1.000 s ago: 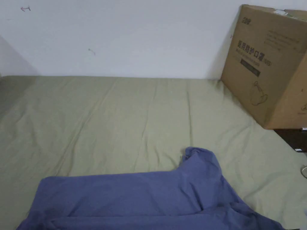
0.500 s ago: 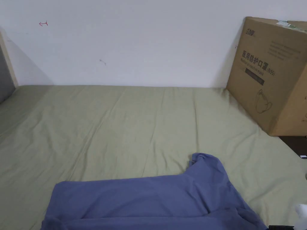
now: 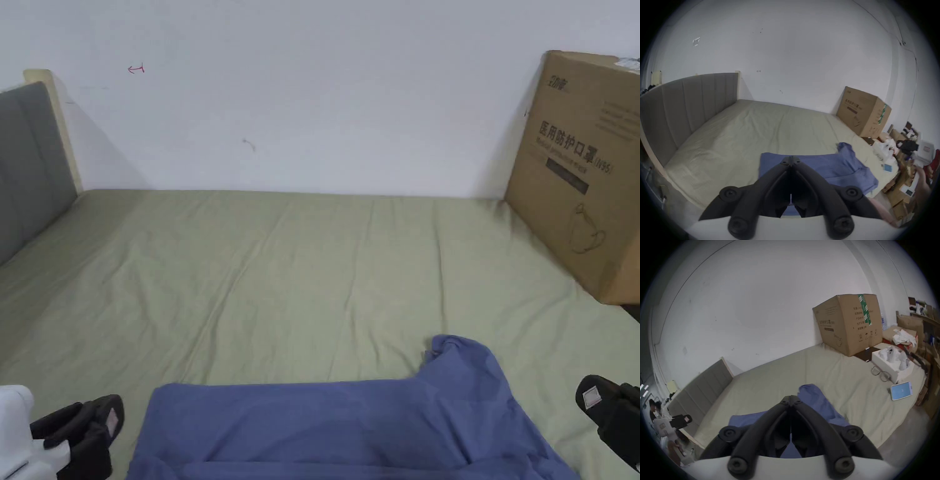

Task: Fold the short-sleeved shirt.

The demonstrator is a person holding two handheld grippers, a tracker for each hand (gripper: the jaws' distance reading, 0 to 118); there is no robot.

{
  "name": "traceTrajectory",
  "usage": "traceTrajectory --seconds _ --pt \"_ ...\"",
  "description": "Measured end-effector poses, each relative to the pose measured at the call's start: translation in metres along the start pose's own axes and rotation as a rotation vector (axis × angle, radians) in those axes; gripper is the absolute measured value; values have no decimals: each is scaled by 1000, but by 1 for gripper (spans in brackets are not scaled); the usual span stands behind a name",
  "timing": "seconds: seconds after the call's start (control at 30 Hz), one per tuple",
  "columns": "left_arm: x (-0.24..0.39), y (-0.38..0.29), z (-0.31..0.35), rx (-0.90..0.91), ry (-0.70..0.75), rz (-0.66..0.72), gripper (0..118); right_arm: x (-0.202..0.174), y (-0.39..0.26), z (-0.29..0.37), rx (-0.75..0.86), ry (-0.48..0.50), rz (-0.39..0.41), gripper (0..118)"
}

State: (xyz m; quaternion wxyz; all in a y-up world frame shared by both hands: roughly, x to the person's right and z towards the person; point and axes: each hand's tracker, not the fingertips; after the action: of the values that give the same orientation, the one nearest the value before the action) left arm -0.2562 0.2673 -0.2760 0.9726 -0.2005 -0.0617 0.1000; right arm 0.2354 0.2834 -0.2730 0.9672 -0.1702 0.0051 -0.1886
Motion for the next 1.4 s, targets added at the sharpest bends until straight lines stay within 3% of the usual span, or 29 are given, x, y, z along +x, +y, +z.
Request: traceTrajectory --seconds 0.03,0.17,0.3,0.33,0.4,0.43,0.5,0.53,0.57,0.63,0.83,0.93,1.0,1.03,1.1,1.3,1.4 --pt "0 4 -2 -15 -40 23 0 2 3 -3 -29 35 0 0" --pt "-22 43 -30 -21 5 -2 0 -10 12 -9 -39 -3 124 0" --pt "-69 75 -143 -467 13 19 0 -3 14 -23 -89 38 107 0" --pt "-80 70 -173 -582 13 13 0 -16 14 -29 -110 36 105 0" --pt "-92 60 -224 -633 48 -40 0 -18 9 -41 -142 33 110 0" --pt "-98 51 -246 -636 71 -75 10 -19 7 -49 -166 24 125 0" --pt "-109 38 -279 -612 87 -79 98 -19 1 -63 -210 9 136 0" --pt "-115 28 -297 -604 106 -74 118 -19 -1 -70 -229 9 131 0" --pt "-119 20 -312 -631 123 -64 112 -18 -3 -75 -247 17 121 0" --pt "-123 9 -325 -641 80 -32 112 8 -6 -89 -281 18 116 0" --pt "-118 -39 -366 -812 147 -170 113 30 -15 -112 -347 -1 121 0" --pt "-105 -39 -356 -766 149 -217 109 32 -24 -117 -369 -7 118 0" --pt "-95 -38 -343 -717 174 -198 86 36 -30 -118 -379 -5 102 0" --pt "-89 -37 -336 -688 146 -202 68 39 -31 -119 -382 4 81 0" --pt "-78 -37 -318 -644 73 -253 2 41 -31 -120 -377 35 24 0" --pt "-61 -25 -299 -611 -9 -264 2 60 15 -162 -340 52 0 0" --pt "-61 -12 -283 -550 -6 -230 2 64 42 -226 -414 -8 68 0"
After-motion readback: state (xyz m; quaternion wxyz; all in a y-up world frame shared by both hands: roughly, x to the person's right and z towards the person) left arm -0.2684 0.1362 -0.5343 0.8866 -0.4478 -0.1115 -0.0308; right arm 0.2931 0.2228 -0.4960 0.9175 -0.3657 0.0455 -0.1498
